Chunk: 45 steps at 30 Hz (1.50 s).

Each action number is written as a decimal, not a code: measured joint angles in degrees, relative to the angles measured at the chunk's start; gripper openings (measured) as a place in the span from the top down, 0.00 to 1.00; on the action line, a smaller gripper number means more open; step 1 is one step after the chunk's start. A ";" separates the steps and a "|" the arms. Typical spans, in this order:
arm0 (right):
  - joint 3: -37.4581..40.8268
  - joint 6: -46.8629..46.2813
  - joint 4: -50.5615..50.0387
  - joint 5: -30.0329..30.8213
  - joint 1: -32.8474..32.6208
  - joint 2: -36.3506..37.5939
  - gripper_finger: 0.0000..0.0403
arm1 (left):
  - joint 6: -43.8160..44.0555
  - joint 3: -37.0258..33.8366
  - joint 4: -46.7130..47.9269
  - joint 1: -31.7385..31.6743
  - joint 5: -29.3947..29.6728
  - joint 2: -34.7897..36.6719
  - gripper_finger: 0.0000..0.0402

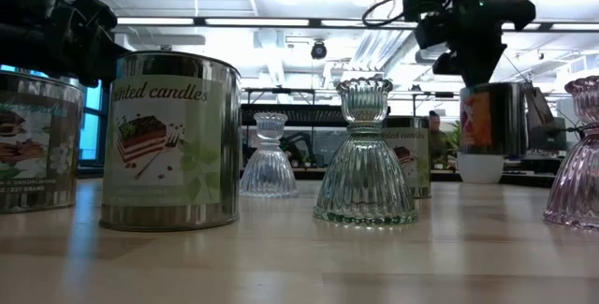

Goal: Pick & Place candle stick holders
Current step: Put the orange scented candle on the shelf

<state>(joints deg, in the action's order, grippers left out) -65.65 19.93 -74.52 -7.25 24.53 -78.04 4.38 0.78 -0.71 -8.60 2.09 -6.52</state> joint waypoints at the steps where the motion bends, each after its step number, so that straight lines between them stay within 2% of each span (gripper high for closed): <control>1: -0.61 -0.19 -0.35 0.02 0.00 0.00 1.00 | 0.00 0.00 0.01 -0.01 0.00 0.01 0.38; 16: -13.82 -1.69 -4.84 -0.18 3.86 -0.15 1.00 | 0.00 0.00 0.01 -0.01 0.00 0.01 0.38; 45: -46.71 1.16 -8.77 4.29 9.70 -20.61 1.00 | 0.01 0.00 0.02 -0.01 0.00 0.01 0.38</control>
<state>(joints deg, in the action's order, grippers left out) -112.36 21.08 -83.28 -2.96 34.23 -98.65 4.39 0.78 -0.69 -8.61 2.09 -6.52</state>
